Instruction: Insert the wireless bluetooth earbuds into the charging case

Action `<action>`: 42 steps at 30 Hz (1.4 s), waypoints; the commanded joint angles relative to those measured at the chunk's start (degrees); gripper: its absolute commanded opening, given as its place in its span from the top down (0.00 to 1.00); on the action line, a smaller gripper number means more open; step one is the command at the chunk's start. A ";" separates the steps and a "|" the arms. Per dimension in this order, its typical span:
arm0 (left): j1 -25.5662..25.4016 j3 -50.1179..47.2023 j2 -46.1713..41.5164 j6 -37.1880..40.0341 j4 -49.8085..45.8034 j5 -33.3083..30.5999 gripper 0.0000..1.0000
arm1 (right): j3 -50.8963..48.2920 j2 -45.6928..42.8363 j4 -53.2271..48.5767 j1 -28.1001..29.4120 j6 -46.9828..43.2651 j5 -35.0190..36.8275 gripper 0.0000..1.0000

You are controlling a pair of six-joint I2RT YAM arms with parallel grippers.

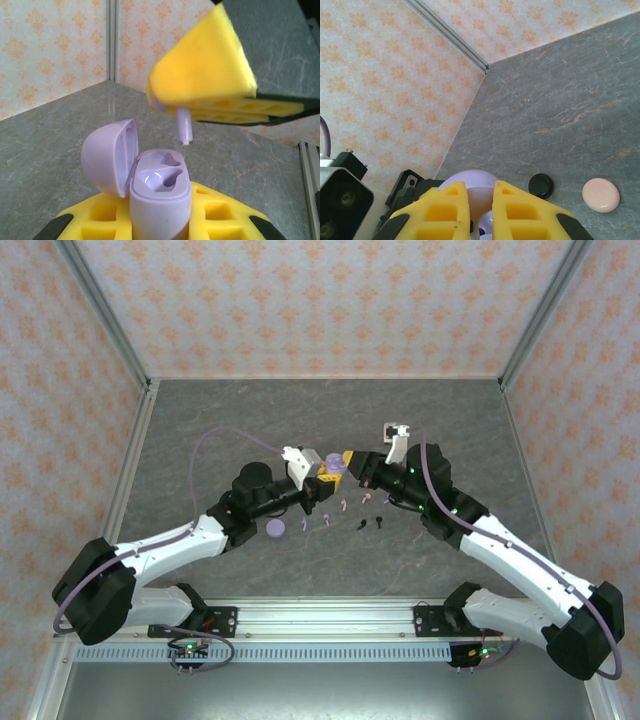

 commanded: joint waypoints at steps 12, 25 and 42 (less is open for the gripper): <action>-1.05 1.81 -0.01 0.30 1.53 -1.57 1.00 | 0.22 2.03 1.29 1.33 -1.93 1.80 0.87; -1.04 1.95 -0.03 1.23 0.55 -2.25 1.00 | 2.28 3.85 -4.27 2.17 -4.57 -1.37 0.86; -1.12 2.43 0.07 4.13 -2.35 -4.23 1.00 | 4.35 4.08 -9.59 2.21 -5.76 -0.83 0.87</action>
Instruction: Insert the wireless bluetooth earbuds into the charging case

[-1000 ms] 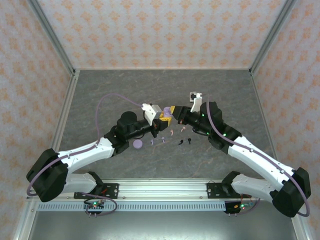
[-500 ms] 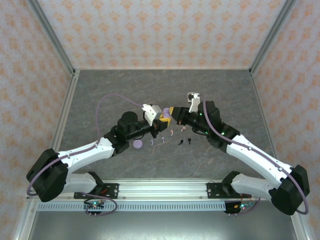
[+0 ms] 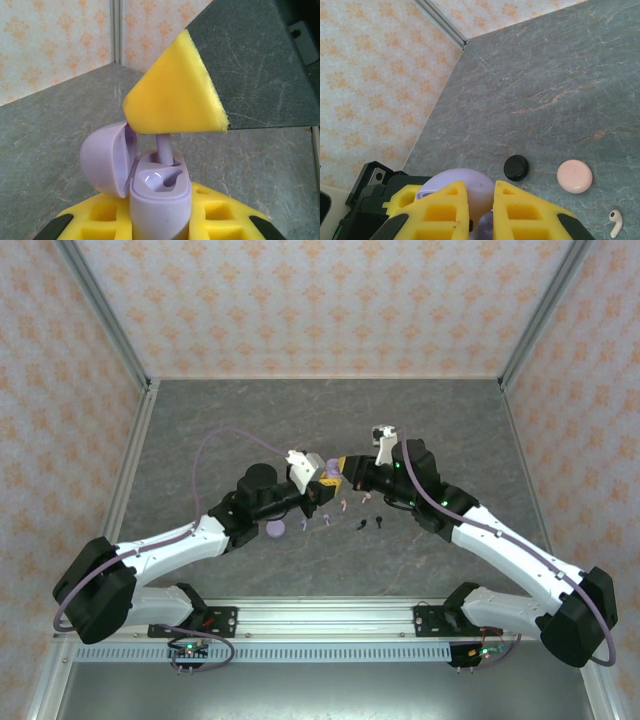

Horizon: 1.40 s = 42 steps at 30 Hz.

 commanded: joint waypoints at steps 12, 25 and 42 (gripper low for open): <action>-0.32 2.08 0.15 2.21 1.68 -1.74 1.00 | 1.49 -1.60 -4.09 1.08 -1.01 -0.68 0.87; -0.31 1.98 0.08 2.45 1.64 -1.34 1.00 | 1.22 -1.99 -4.38 1.06 -0.95 0.33 0.87; -0.39 0.93 -0.27 2.02 3.16 -0.59 1.00 | 4.40 -2.51 -4.59 1.08 -1.11 -3.59 0.50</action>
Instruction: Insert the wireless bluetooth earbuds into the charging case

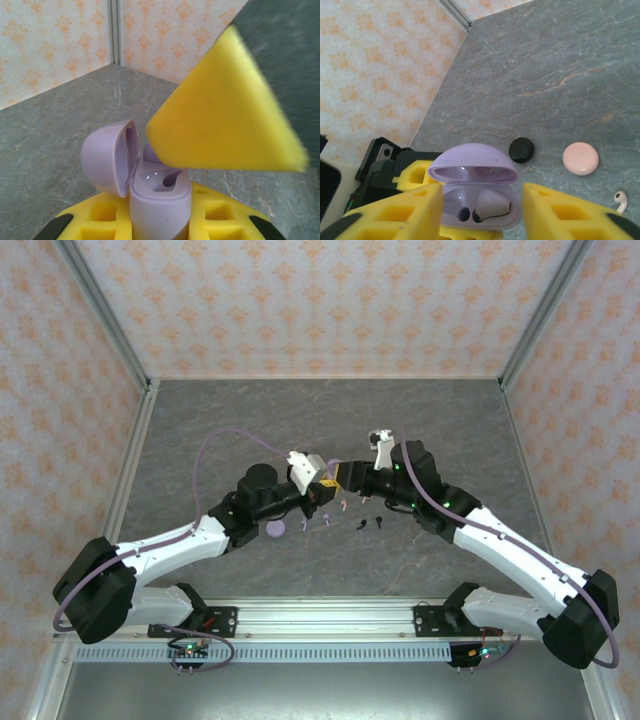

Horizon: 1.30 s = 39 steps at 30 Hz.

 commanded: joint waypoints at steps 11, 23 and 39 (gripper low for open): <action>0.01 -2.35 -4.41 1.46 1.62 -4.22 1.00 | 8.30 -4.58 -19.31 -2.75 -4.95 13.03 0.32; 0.04 -9.09 -13.32 1.58 -3.00 -6.86 1.00 | 3.54 10.12 -32.66 -13.02 -5.10 16.10 0.43; -0.02 -11.04 -16.28 2.04 -3.57 -6.79 1.00 | 5.72 30.95 -21.55 -16.74 -7.33 16.22 0.54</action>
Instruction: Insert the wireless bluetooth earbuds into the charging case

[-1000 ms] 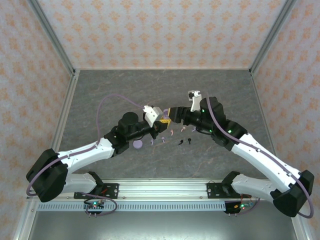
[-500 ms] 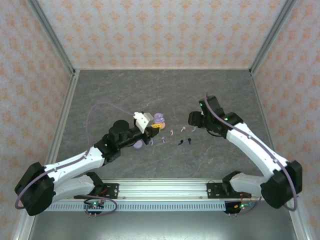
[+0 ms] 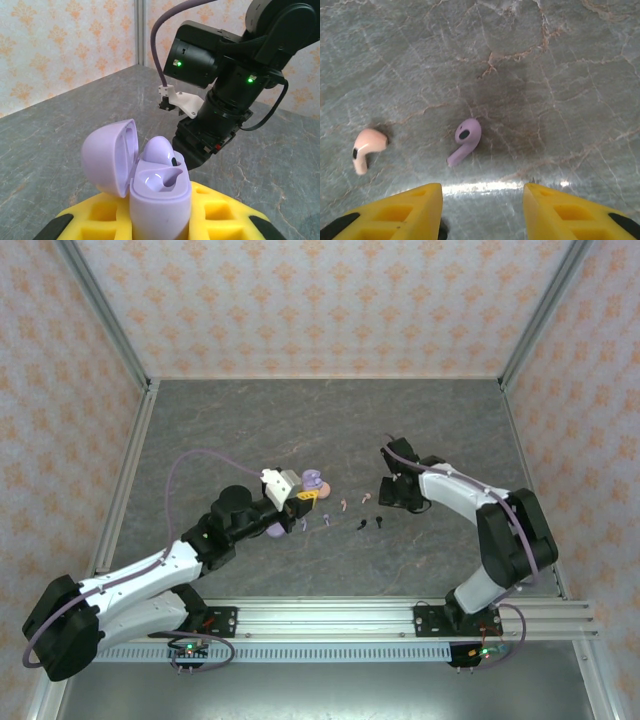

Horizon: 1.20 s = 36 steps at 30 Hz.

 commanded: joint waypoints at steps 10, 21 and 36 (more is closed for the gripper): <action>-0.01 0.19 -0.52 1.12 -0.49 -0.64 1.00 | 5.26 7.20 4.43 -1.13 -1.57 0.98 0.58; 0.01 0.79 0.05 1.39 -1.15 -0.54 1.00 | 5.35 9.99 4.70 -1.37 -2.47 0.98 0.66; -0.02 1.26 1.17 1.06 -0.72 -0.49 1.00 | 5.57 8.46 2.57 -1.34 -4.19 -0.88 0.83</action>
